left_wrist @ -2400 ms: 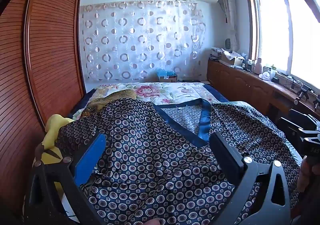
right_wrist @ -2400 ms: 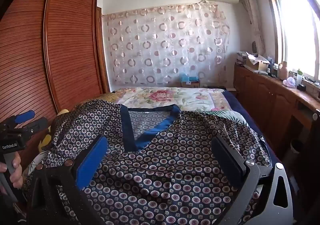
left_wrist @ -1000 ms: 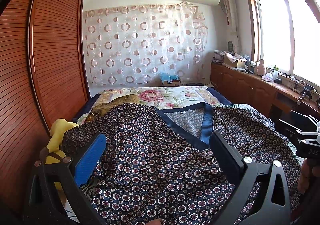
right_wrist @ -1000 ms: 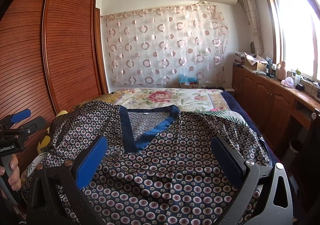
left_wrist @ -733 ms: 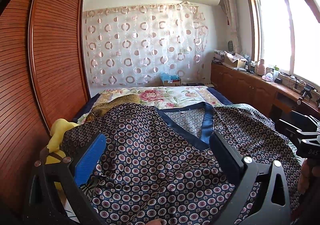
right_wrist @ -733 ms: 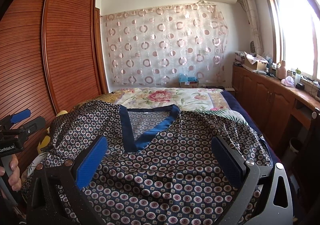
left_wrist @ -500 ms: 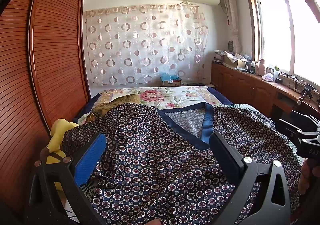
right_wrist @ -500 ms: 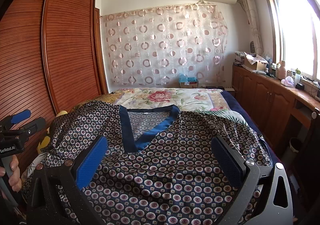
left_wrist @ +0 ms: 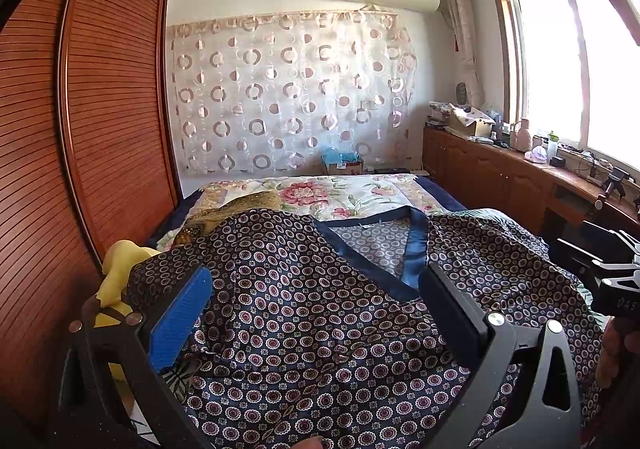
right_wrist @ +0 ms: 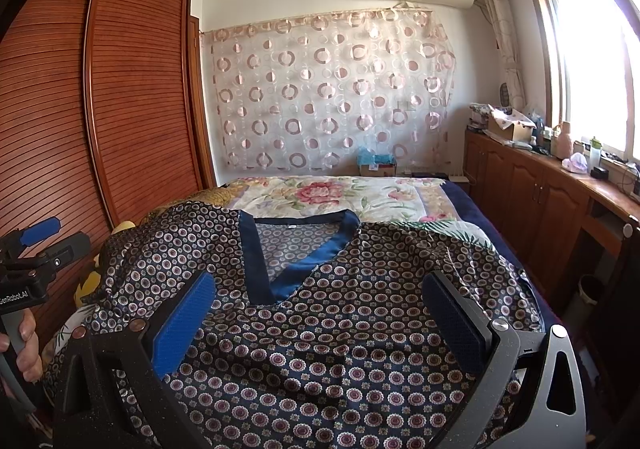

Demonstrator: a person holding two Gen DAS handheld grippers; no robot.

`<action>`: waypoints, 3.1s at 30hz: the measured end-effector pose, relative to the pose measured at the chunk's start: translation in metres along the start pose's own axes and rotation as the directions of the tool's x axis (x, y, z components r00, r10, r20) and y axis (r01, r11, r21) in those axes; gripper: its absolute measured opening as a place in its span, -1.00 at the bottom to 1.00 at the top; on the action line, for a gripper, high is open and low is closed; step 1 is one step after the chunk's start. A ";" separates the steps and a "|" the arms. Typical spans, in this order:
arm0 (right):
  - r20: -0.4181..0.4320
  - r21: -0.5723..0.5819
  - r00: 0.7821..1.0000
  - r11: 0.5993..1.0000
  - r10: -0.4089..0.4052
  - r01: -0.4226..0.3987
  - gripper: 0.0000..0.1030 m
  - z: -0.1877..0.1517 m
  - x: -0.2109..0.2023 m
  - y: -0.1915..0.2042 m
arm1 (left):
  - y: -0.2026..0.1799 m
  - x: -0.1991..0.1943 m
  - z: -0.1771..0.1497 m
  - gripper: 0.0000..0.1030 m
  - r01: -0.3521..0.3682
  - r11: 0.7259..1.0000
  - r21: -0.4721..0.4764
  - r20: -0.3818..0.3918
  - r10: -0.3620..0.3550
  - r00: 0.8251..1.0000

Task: Fold small clothes

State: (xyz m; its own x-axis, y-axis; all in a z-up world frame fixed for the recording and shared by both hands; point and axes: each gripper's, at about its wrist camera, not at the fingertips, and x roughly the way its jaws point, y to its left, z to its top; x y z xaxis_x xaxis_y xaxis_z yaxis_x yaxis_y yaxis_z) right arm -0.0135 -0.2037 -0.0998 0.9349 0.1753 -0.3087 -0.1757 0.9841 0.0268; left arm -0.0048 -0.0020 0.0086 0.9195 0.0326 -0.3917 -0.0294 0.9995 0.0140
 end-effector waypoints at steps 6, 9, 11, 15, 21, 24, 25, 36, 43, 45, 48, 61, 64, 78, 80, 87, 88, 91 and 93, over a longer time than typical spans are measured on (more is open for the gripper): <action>0.000 0.001 1.000 1.000 0.000 0.000 1.00 0.000 0.000 0.000 | -0.001 0.000 -0.001 1.00 0.000 1.000 0.000 0.000 0.000 1.000; 0.001 0.001 1.000 1.000 0.000 0.000 1.00 0.000 0.000 0.000 | -0.001 0.000 0.000 1.00 0.000 1.000 0.001 0.001 0.000 1.000; 0.001 0.000 1.000 1.000 0.000 0.000 1.00 0.000 0.000 0.000 | 0.000 -0.003 0.004 1.00 -0.001 1.000 0.000 0.003 0.001 1.000; 0.000 -0.001 1.000 1.000 0.001 -0.001 1.00 0.001 0.000 0.000 | 0.001 -0.004 0.007 1.00 0.001 1.000 0.000 0.003 -0.001 1.000; -0.003 0.001 1.000 1.000 0.003 -0.003 1.00 0.001 0.002 0.000 | 0.004 -0.004 0.009 1.00 0.005 1.000 -0.003 -0.005 -0.005 1.000; -0.011 0.003 1.000 1.000 0.008 -0.008 1.00 0.000 0.006 0.000 | 0.006 0.001 0.002 1.00 0.003 1.000 -0.005 -0.016 -0.003 1.000; -0.015 0.005 1.000 1.000 0.010 -0.010 1.00 -0.001 0.008 0.000 | 0.007 0.004 0.000 1.00 0.004 1.000 -0.007 -0.023 -0.004 1.000; -0.062 0.010 0.997 0.999 0.043 -0.043 1.00 -0.001 0.031 0.002 | 0.042 0.039 -0.027 1.00 0.008 1.000 -0.026 -0.116 -0.011 0.993; -0.060 -0.010 0.996 0.998 0.059 -0.060 1.00 0.007 0.044 0.011 | 0.070 0.055 -0.037 1.00 -0.006 1.000 -0.023 -0.151 0.002 0.989; -0.061 -0.016 0.996 0.998 0.065 -0.066 1.00 0.008 0.048 0.012 | 0.079 0.060 -0.039 1.00 -0.024 1.000 -0.011 -0.167 0.022 0.986; -0.060 -0.026 0.995 0.997 0.075 -0.076 1.00 0.010 0.053 0.015 | 0.094 0.068 -0.043 1.00 -0.038 0.999 -0.012 -0.189 0.035 0.981; -0.112 -0.075 0.985 0.987 0.134 -0.143 1.00 0.011 0.076 0.021 | 0.181 0.113 -0.068 0.59 -0.050 0.992 -0.114 -0.335 0.009 0.942; -0.156 -0.087 0.976 0.982 0.152 -0.167 1.00 0.009 0.087 0.023 | 0.199 0.120 -0.076 0.54 -0.062 0.986 -0.152 -0.364 0.003 0.931; -0.267 -0.082 0.947 0.974 0.181 -0.209 1.00 0.000 0.107 0.020 | 0.222 0.128 -0.111 0.52 -0.010 0.951 -0.310 -0.472 -0.145 0.870; -0.263 -0.090 0.949 0.974 0.177 -0.206 1.00 0.001 0.105 0.022 | 0.223 0.126 -0.113 0.29 0.022 0.938 -0.345 -0.458 -0.189 0.868; -0.266 -0.096 0.948 0.974 0.173 -0.204 1.00 -0.009 0.112 0.030 | 0.211 0.112 -0.104 -0.72 0.026 0.961 -0.274 -0.437 -0.148 0.887; -0.267 -0.094 0.948 0.974 0.173 -0.204 1.00 -0.010 0.112 0.030 | 0.206 0.109 -0.099 -0.78 0.000 0.975 -0.224 -0.436 -0.100 0.895; -0.267 -0.092 0.948 0.975 0.172 -0.203 1.00 -0.010 0.109 0.028 | 0.200 0.097 -0.086 -0.90 -0.001 0.984 -0.181 -0.391 -0.071 0.918; -0.265 -0.093 0.949 0.976 0.169 -0.199 1.00 -0.011 0.109 0.028 | 0.192 0.087 -0.073 -0.90 0.005 0.988 -0.157 -0.348 -0.060 0.936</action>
State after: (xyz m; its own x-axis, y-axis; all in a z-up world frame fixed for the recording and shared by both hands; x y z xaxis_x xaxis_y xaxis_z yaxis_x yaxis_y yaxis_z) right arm 0.0800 -0.1578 -0.1426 0.7763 0.3247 -0.5403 -0.3863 0.9224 -0.0008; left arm 0.0411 0.1926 -0.0897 0.7258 -0.0290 -0.6873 -0.0862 0.9874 -0.1327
